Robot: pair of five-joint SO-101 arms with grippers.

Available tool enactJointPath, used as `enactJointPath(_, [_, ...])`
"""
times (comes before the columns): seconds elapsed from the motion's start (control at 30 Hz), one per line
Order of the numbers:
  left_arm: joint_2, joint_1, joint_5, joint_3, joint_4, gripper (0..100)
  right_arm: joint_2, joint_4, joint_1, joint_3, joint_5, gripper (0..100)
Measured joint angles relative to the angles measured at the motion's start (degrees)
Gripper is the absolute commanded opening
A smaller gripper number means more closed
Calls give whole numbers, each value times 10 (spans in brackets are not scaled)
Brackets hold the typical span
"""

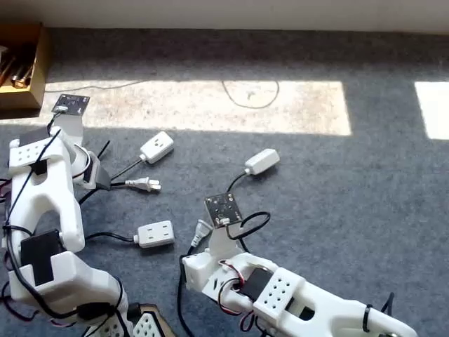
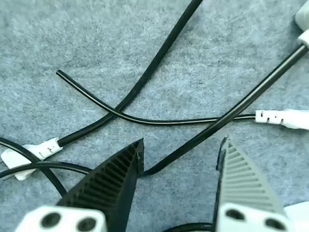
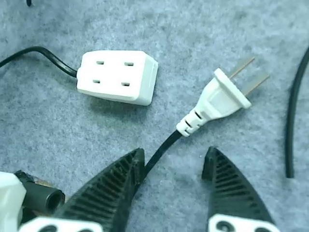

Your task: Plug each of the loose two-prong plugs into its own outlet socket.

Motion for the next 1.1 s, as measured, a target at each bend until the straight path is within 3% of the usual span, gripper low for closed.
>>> enactJointPath(0.37, [0,-21,0,0,0,257,315,8,15,-189,-4,189])
enactJointPath(0.5, [0,-42,0,0,0,258,333,86,18,-240,-4,0])
enactJointPath(0.73, [0,-47,0,0,0,258,300,218,23,-270,24,6])
enactJointPath(0.87, [0,-47,0,0,0,258,227,329,21,-265,151,6])
enactJointPath(1.1, [0,-47,0,2,-11,258,-22,599,115,-432,559,6])
